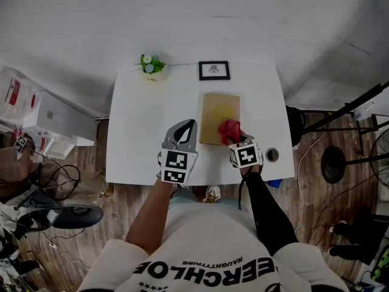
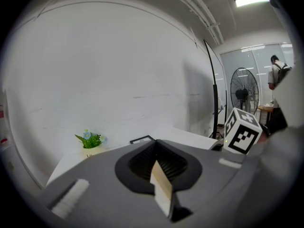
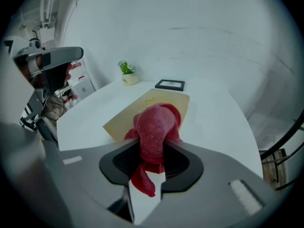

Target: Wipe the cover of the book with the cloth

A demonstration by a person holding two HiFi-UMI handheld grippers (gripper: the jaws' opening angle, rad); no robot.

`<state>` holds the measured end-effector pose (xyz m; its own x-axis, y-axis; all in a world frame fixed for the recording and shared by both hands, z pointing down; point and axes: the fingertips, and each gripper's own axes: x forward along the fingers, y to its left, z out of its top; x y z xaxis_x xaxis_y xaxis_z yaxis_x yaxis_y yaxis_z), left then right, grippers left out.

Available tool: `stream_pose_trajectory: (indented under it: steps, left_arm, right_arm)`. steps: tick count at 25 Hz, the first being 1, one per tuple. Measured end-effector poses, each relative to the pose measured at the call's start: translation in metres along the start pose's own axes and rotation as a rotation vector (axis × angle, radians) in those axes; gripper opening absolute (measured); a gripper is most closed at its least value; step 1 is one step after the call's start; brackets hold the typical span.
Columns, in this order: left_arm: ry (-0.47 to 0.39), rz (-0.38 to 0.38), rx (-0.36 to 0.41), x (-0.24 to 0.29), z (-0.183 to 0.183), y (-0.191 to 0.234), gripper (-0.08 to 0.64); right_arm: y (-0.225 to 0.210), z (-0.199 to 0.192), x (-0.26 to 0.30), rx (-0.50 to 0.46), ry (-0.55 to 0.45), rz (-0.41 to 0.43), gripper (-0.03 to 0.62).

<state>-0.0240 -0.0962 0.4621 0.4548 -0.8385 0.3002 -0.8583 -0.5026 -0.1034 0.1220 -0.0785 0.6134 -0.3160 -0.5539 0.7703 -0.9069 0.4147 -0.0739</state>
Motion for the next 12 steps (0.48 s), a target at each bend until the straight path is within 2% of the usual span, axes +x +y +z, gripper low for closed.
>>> stream_pose_trajectory:
  steps: [3, 5, 8, 12]
  left_arm:
    - [-0.008, 0.004, 0.003, -0.002, 0.003, -0.001, 0.057]
    - [-0.014, 0.004, 0.005, -0.003, 0.007, -0.002, 0.057]
    - [-0.033, 0.015, 0.018, -0.006, 0.017, 0.004, 0.057]
    - [-0.104, 0.047, 0.04, -0.015, 0.053, 0.017, 0.057]
  right_arm:
    - [-0.001, 0.002, -0.004, 0.003, -0.035, 0.007, 0.107]
    - [-0.005, 0.014, -0.014, 0.017, -0.094, 0.015, 0.107]
    - [-0.01, 0.057, -0.044, 0.031, -0.281, 0.039, 0.106]
    - [-0.013, 0.122, -0.102, -0.057, -0.516, 0.027, 0.104]
